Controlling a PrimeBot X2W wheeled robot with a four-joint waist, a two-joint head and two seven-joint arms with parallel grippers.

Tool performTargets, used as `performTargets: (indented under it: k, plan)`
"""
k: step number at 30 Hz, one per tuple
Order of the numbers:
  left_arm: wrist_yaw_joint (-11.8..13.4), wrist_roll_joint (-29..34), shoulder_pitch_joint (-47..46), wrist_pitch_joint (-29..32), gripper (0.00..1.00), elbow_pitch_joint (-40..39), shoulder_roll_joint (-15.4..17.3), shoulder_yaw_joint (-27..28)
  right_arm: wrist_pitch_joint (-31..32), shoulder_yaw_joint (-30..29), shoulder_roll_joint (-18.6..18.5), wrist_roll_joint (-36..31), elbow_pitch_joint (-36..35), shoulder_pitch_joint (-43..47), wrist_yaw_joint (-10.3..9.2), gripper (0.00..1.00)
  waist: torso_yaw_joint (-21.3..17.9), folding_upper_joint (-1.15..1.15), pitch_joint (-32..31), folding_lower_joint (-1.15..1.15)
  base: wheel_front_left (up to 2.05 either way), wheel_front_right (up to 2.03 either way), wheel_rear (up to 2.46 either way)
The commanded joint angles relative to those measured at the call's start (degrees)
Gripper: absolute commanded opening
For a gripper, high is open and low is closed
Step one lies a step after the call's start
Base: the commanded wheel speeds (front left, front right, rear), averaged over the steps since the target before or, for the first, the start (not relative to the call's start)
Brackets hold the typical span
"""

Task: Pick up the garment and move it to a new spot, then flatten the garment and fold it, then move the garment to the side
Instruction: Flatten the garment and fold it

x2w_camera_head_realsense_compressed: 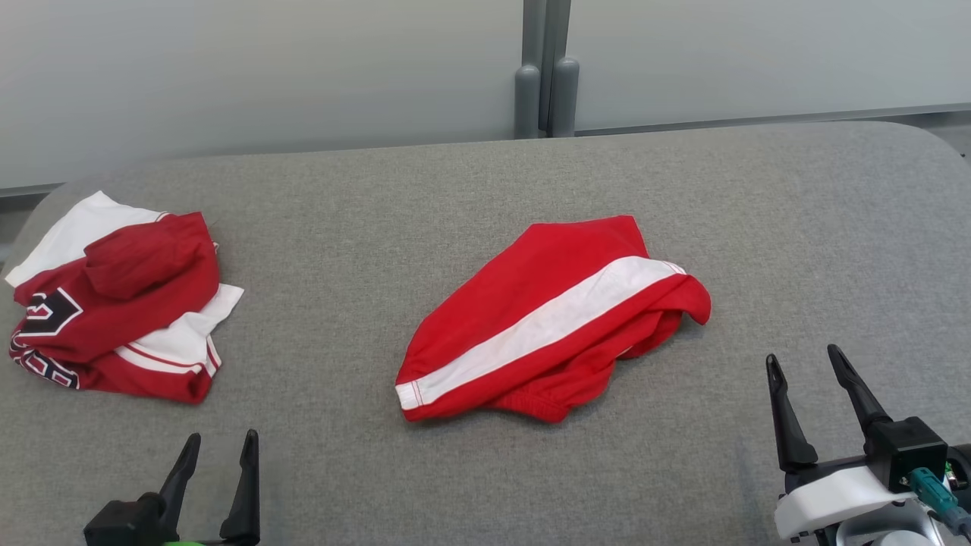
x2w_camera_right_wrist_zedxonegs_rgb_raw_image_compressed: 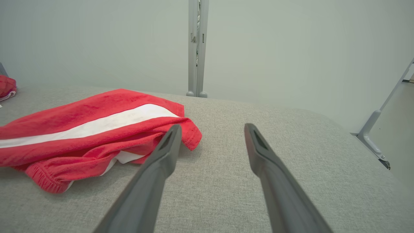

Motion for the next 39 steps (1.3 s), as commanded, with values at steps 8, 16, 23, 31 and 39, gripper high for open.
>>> performTargets:
  k: [8,16,23,31,39]
  plan:
    - [-2.6,4.0,4.5,-0.2,1.00,-3.0,-3.6,5.6,-0.2,-2.4,0.1,-0.4,0.2,1.3,0.00,1.00,1.0,0.42,-0.9,0.00,0.00,0.00,0.00]
    - [-3.2,5.8,4.7,-0.2,1.00,-3.9,-5.1,7.3,-0.2,-4.0,0.8,0.2,0.8,1.8,0.00,1.00,1.3,0.42,-1.6,0.00,0.00,0.00,0.00]
    - [-3.2,4.7,4.9,-0.2,1.00,-3.4,-5.1,6.1,-0.2,-3.3,0.8,0.3,1.3,1.4,0.00,1.00,0.9,0.42,-1.8,0.00,0.00,0.00,0.00]
    - [-3.2,4.3,4.4,-0.2,1.00,-2.5,-4.7,5.6,-0.2,-2.8,1.0,0.8,1.5,0.9,0.00,1.00,0.7,0.42,-1.5,0.00,0.00,0.00,0.00]
    - [-3.2,3.6,4.1,-0.2,1.00,-1.2,-4.4,4.5,-0.2,-2.2,0.8,1.7,2.1,-0.6,0.00,1.00,0.6,0.42,-1.2,0.00,0.00,0.00,0.00]
